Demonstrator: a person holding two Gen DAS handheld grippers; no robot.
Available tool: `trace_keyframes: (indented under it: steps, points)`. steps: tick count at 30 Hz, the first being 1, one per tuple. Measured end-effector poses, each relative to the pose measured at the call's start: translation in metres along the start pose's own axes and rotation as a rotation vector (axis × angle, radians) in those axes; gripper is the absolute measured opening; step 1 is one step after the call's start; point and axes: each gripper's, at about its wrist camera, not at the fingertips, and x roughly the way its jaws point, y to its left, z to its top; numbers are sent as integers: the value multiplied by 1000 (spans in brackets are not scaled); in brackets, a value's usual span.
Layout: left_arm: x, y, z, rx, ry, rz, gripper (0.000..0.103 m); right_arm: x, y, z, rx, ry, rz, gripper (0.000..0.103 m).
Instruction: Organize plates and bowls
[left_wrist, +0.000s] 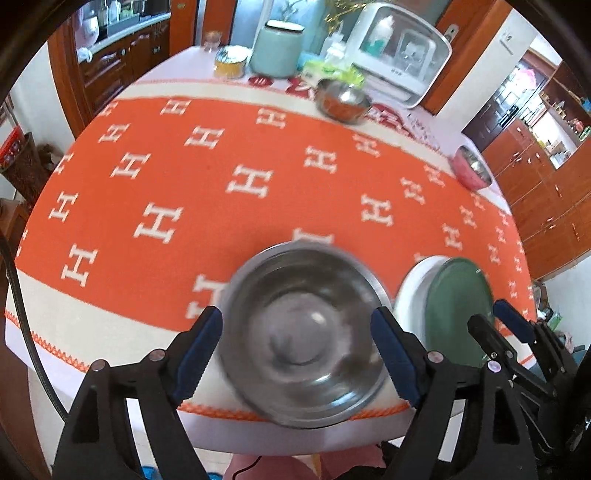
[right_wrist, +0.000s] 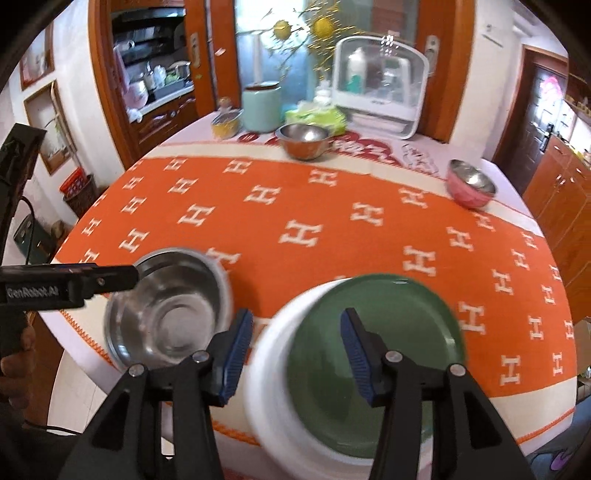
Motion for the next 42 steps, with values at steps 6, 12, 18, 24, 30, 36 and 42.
trace_keyframes:
  steps: [6, 12, 18, 24, 30, 36, 42]
  points:
    - [-13, -56, 4, 12, -49, 10, 82, -17, -61, -2, 33, -23, -20, 50]
    - [-22, -124, 15, 23, -98, -11, 82, -26, -123, -2, 66, -28, -29, 54]
    - [-20, -193, 32, 57, -113, -30, 82, -28, -192, 4, 88, -32, -41, 55]
    - [-6, -260, 48, 117, -91, -40, 82, -27, -256, 12, 109, -46, -74, 55]
    - [15, -314, 62, 133, -83, -57, 82, -22, -321, 27, 107, -42, -99, 55]
    - [32, -353, 88, 154, -66, -27, 82, -12, -365, 52, 117, -58, -85, 55]
    - [48, -373, 119, 152, -68, 16, 82, 7, -393, 81, 147, -65, -40, 55]
